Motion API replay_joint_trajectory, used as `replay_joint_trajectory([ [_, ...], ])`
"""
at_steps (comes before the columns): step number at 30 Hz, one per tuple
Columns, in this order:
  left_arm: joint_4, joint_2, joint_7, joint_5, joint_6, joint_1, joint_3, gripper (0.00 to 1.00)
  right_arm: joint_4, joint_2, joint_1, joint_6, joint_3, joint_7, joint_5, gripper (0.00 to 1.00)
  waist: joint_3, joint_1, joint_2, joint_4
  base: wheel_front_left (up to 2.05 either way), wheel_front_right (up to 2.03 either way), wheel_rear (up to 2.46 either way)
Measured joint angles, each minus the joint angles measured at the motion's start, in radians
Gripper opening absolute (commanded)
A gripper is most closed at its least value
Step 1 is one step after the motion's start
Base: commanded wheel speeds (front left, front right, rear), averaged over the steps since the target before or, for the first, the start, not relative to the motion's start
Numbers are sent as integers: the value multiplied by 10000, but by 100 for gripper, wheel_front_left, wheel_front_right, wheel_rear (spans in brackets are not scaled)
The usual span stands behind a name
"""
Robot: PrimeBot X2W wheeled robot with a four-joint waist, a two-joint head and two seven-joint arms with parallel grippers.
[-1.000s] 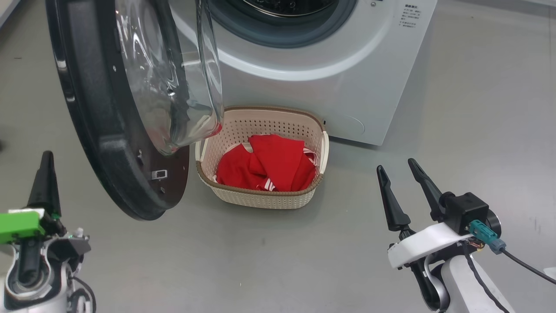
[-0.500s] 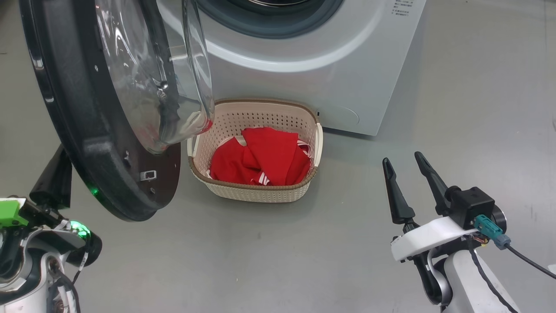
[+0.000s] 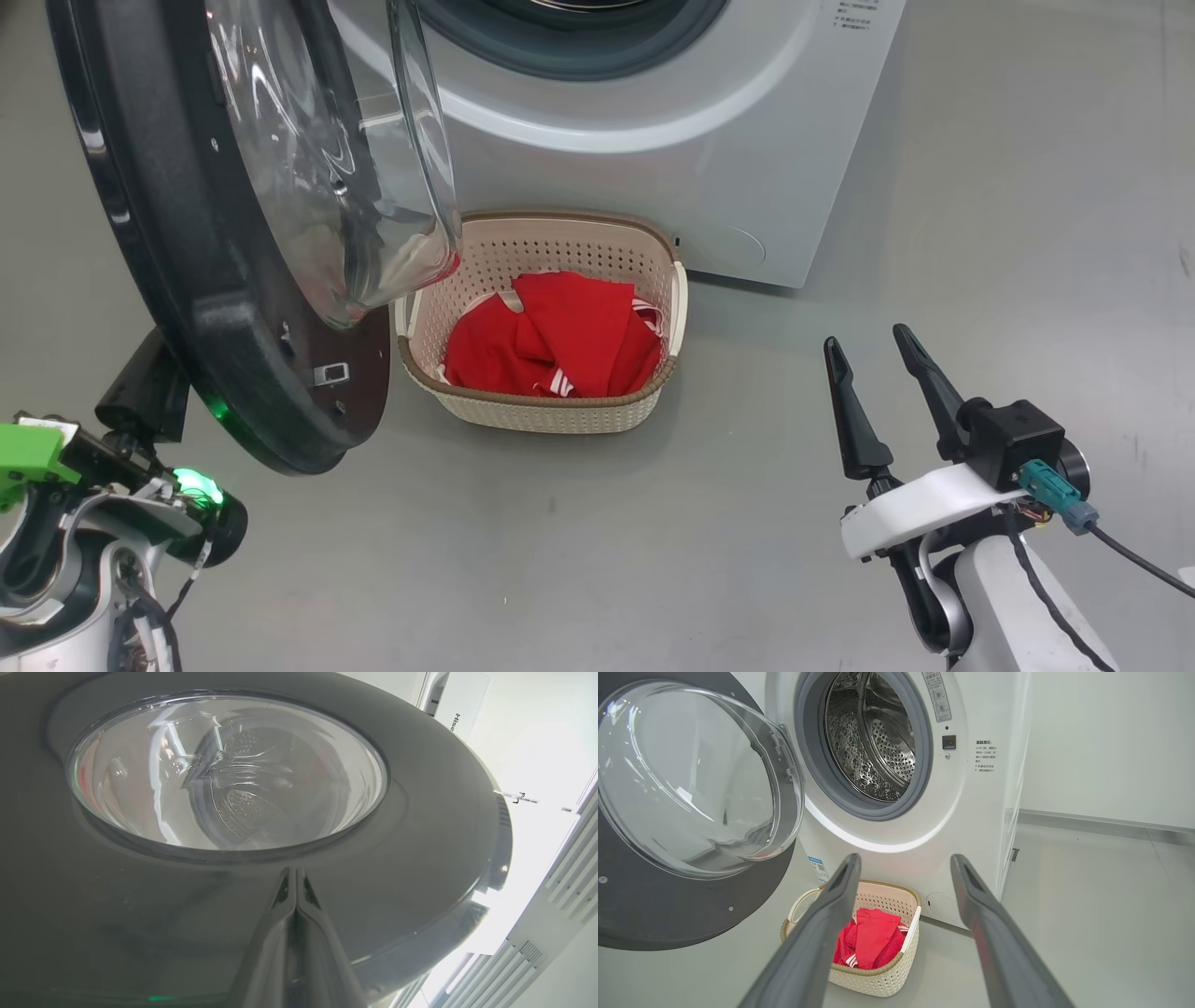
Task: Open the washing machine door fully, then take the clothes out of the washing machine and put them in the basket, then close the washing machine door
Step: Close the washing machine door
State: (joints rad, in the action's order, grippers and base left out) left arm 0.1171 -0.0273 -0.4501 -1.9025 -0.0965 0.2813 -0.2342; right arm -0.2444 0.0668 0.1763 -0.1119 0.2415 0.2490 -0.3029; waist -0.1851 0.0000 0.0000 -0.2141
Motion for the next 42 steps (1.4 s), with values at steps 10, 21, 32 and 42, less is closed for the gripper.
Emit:
replay_joint_trajectory([
  [10, -305, -10, -198, -178, -98, -200, 347, 0, 0, -6, 183, -2, 178, 0, 33, 100, -151, 0, 0, 415, 0, 0, 0],
  [21, -577, -10, -236, -510, -125, -226, 777, 0, 35, -17, 322, -2, 276, 0, 33, 100, -471, 0, 0, 1110, 0, 0, 0],
  [32, -788, -8, 35, -516, -127, -197, 1057, 0, 184, -46, 578, 0, 284, 2, 13, 100, -944, 0, 0, 2181, 0, 0, 0],
  [42, -788, -10, 554, -516, -215, 210, 968, 0, 328, -69, 727, 2, 282, 2, -54, 100, -1435, 0, 0, 3303, 0, 0, 0],
])
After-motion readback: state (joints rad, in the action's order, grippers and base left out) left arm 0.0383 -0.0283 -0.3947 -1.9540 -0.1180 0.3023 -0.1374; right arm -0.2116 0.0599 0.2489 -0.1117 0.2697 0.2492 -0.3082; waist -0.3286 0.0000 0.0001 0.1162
